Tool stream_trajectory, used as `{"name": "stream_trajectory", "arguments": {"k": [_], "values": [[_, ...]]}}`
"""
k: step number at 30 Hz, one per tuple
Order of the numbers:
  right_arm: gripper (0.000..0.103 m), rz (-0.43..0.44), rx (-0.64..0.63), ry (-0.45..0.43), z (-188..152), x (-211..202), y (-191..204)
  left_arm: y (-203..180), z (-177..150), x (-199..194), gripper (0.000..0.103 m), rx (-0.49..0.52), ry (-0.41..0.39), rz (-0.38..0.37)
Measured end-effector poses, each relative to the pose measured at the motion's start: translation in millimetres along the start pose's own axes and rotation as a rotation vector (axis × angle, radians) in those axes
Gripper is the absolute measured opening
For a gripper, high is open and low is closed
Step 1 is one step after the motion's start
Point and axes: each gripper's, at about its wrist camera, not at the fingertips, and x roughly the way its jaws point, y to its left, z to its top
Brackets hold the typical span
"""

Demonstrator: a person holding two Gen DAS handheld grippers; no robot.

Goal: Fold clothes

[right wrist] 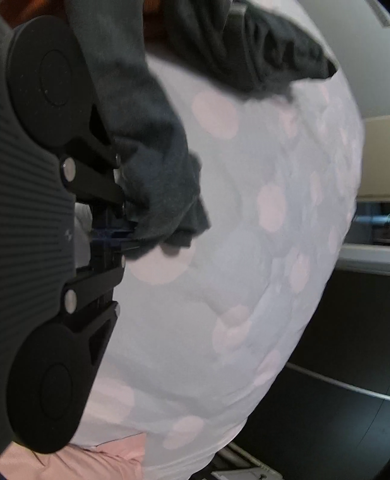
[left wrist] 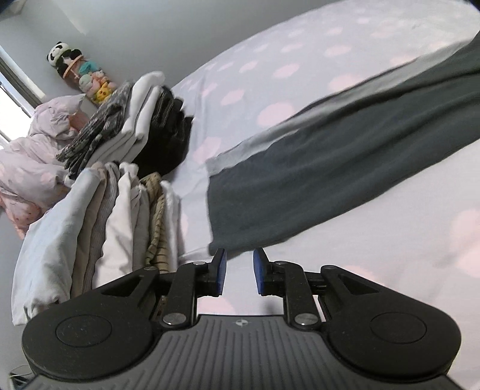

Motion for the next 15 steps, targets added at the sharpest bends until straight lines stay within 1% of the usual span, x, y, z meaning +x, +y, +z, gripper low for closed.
{"name": "stream_trajectory", "arguments": {"k": [2, 4, 8, 9, 10, 13, 15], "values": [[0.004, 0.05, -0.024, 0.003, 4.2, -20.8, 4.1, -3.9, 1.8, -20.0, 0.023, -0.014, -0.033, -0.047], [0.004, 0.134, -0.042, 0.011, 11.0, -52.0, 9.9, -8.4, 4.1, -36.7, 0.023, -0.028, -0.067, -0.094], [0.003, 0.356, -0.1, 0.05, 24.2, -123.6, 38.9, -15.6, 5.7, -72.9, 0.023, -0.07, -0.147, -0.167], [0.003, 0.408, -0.119, 0.046, 26.1, -144.6, 49.7, -16.0, 4.9, -82.4, 0.023, -0.088, -0.166, -0.192], [0.003, 0.457, -0.138, 0.028, 27.5, -164.6, 60.3, -15.6, 3.8, -90.1, 0.023, -0.104, -0.183, -0.209], [0.003, 0.591, -0.207, -0.066, 32.2, -227.2, 95.6, -11.0, -0.5, -112.3, 0.023, -0.15, -0.224, -0.254], [0.003, 0.687, -0.266, -0.143, 33.0, -268.2, 123.4, -4.4, -5.2, -125.7, 0.023, -0.184, -0.246, -0.263]]}}
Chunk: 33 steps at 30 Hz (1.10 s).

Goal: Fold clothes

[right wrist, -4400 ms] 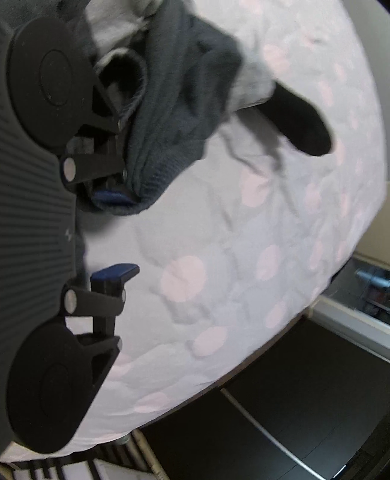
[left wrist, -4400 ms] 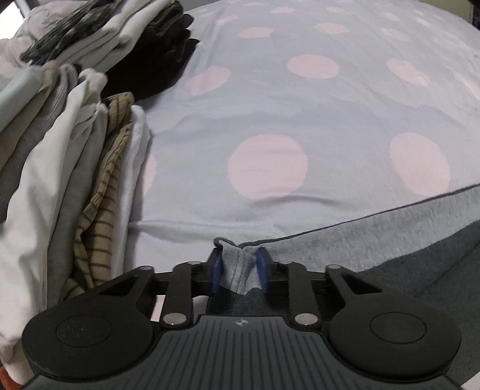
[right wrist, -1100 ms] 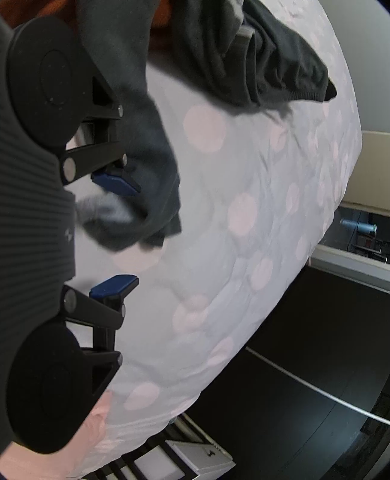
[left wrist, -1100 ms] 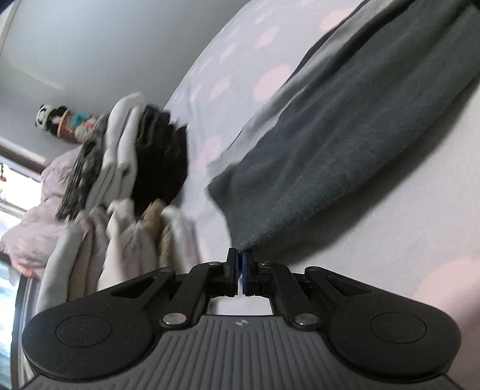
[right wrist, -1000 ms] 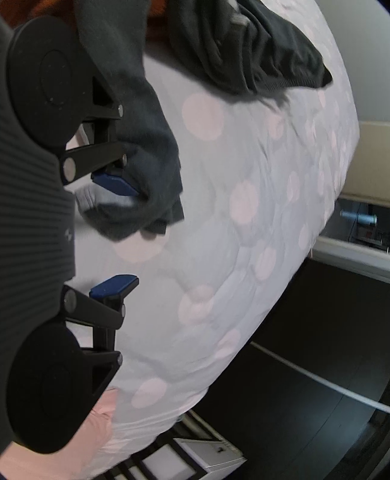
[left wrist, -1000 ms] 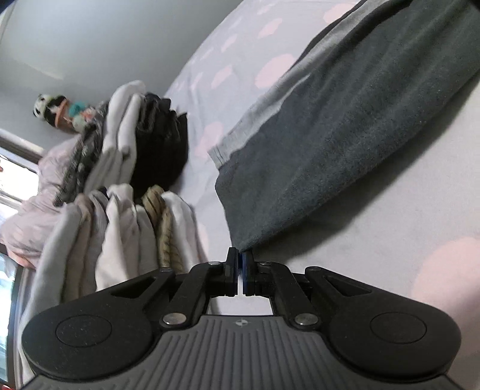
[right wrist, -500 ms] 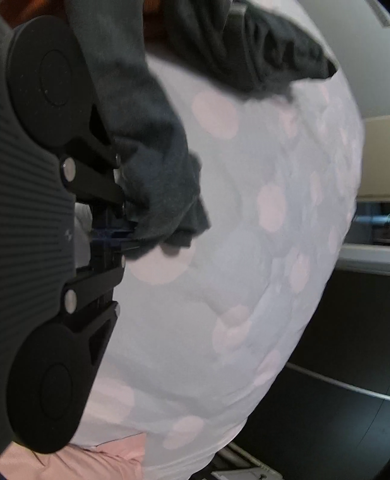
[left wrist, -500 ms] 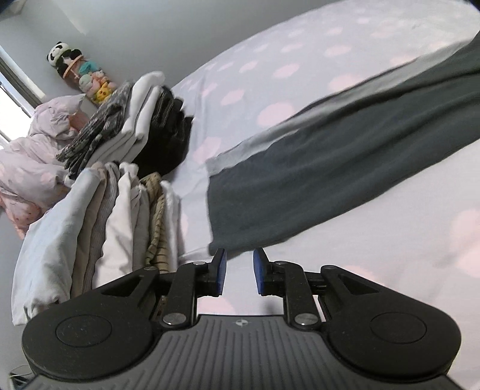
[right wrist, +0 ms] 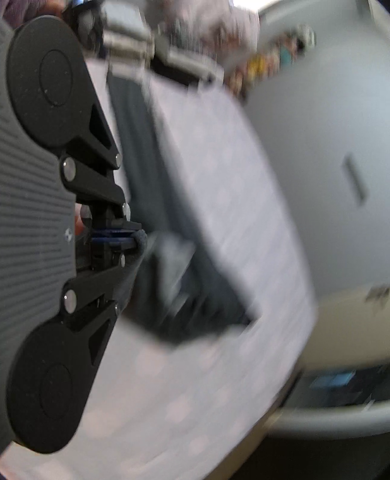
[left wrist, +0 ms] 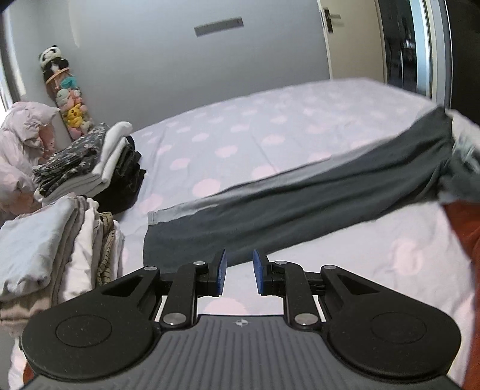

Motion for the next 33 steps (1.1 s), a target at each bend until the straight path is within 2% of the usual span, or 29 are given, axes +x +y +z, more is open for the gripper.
{"name": "stream_trajectory", "arguments": {"k": [4, 8, 12, 15, 19, 23, 26, 28, 29, 33], "values": [[0.003, 0.184, -0.15, -0.051, 15.6, -3.1, 85.1, 12.6, -4.8, -23.1, 0.023, -0.064, -0.033, 0.005], [0.003, 0.378, -0.259, -0.023, 11.7, 19.5, 165.8, 35.5, -21.5, -31.1, 0.023, -0.182, -0.027, 0.037], [0.003, 0.526, -0.302, 0.064, -11.3, 67.5, 227.5, 59.9, -44.3, -28.4, 0.023, -0.334, 0.007, 0.064], [0.003, 0.591, -0.265, 0.199, -40.2, 125.9, 257.8, 77.8, -66.1, -16.2, 0.023, -0.455, 0.062, 0.094], [0.003, 0.572, -0.234, 0.365, -91.7, 211.8, 284.7, 99.0, -92.4, -3.2, 0.023, -0.551, 0.136, 0.132], [0.006, 0.52, -0.182, 0.471, -139.9, 284.9, 302.9, 104.8, -106.8, 3.1, 0.023, -0.565, 0.158, 0.157], [0.013, 0.471, -0.169, 0.46, -160.1, 305.2, 308.0, 102.1, -110.9, 6.4, 0.024, -0.558, 0.159, 0.158], [0.025, 0.449, -0.161, 0.428, -165.3, 310.5, 306.9, 98.3, -112.2, 8.2, 0.024, -0.543, 0.155, 0.152], [0.035, 0.439, -0.156, 0.411, -167.4, 312.4, 305.5, 95.3, -112.6, 8.6, 0.024, -0.525, 0.151, 0.145], [0.042, 0.414, -0.123, 0.331, -161.4, 302.6, 276.8, 77.0, -112.2, 11.1, 0.033, -0.428, 0.136, 0.085]]}}
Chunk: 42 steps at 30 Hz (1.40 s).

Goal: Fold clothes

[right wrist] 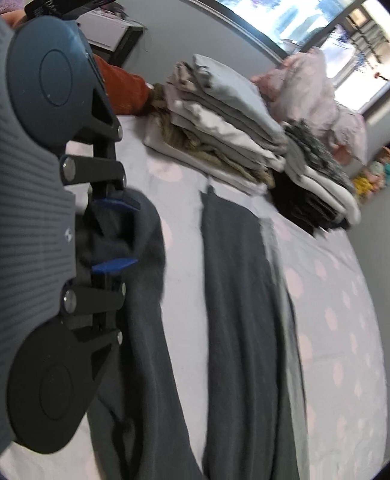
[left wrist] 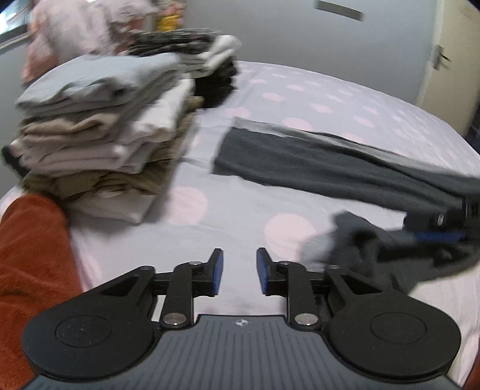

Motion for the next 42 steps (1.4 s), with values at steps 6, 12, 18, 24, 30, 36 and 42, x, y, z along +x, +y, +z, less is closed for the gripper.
{"name": "stream_trajectory", "arguments": {"k": [6, 12, 18, 24, 30, 36, 42], "values": [[0.055, -0.222, -0.042, -0.104, -13.2, -45.3, -46.5, -38.2, -17.0, 0.7, 0.038, 0.198, -0.005, -0.078], [0.064, -0.371, -0.014, -0.08, -43.9, -55.5, -89.6, -77.5, -42.0, -0.1, 0.05, 0.427, -0.021, -0.134], [0.065, -0.351, 0.023, -0.073, -60.3, -50.2, -106.1, -109.4, -66.9, 13.4, 0.054, 0.638, -0.004, -0.1], [0.065, -0.336, 0.052, -0.073, -63.5, -46.7, -111.4, -122.9, -85.4, 42.9, 0.044, 0.685, 0.03, -0.054], [0.065, -0.332, 0.072, -0.091, -66.9, -55.4, -114.7, -102.9, -51.2, 26.7, 0.006, 0.476, -0.016, -0.014], [0.065, -0.326, 0.09, -0.108, -67.0, -61.4, -116.5, -61.9, 13.7, -16.6, 0.006, 0.281, -0.132, -0.002], [0.065, -0.328, 0.089, -0.126, -67.3, -67.4, -114.5, -53.4, 67.2, -15.7, 0.005, 0.348, -0.202, 0.076]]}}
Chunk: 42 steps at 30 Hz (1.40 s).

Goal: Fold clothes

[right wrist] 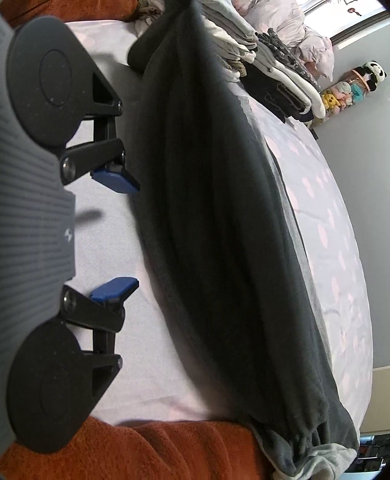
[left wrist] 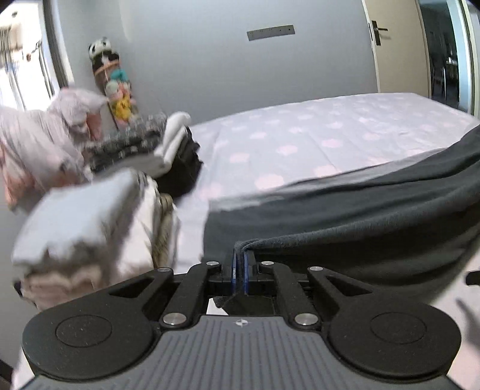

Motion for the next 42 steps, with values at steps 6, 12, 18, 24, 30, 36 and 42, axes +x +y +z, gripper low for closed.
{"name": "stream_trajectory", "arguments": {"k": [6, 12, 18, 24, 30, 36, 42], "values": [[0.065, -0.007, 0.004, -0.021, 1.6, -9.4, -0.4, -6.3, 22.2, 62.7, 0.011, 0.079, 0.084, 0.025], [0.065, -0.023, 0.014, -0.083, 13.1, -33.3, -7.4, -17.5, 7.2, 91.2, 0.024, 0.186, 0.094, 0.102], [0.065, -0.035, -0.03, -0.147, 44.3, -79.5, -27.7, -25.8, -16.0, 67.6, 0.031, 0.35, 0.073, -0.047], [0.066, -0.231, -0.193, -0.18, 77.9, -123.7, -67.4, -70.9, -67.0, 78.6, 0.049, 0.618, 0.118, -0.122], [0.066, -0.508, -0.457, -0.11, 90.7, -135.3, -124.9, -101.1, -101.7, 108.3, 0.047, 0.785, 0.18, -0.01], [0.054, -0.683, -0.759, 0.008, 99.7, -101.5, -182.5, -105.6, -95.1, 118.9, 0.041, 0.803, 0.218, 0.012], [0.042, -0.631, -0.588, 0.016, 160.6, -77.9, -222.2, -117.0, -95.0, 125.0, 0.024, 0.791, 0.251, 0.058]]}}
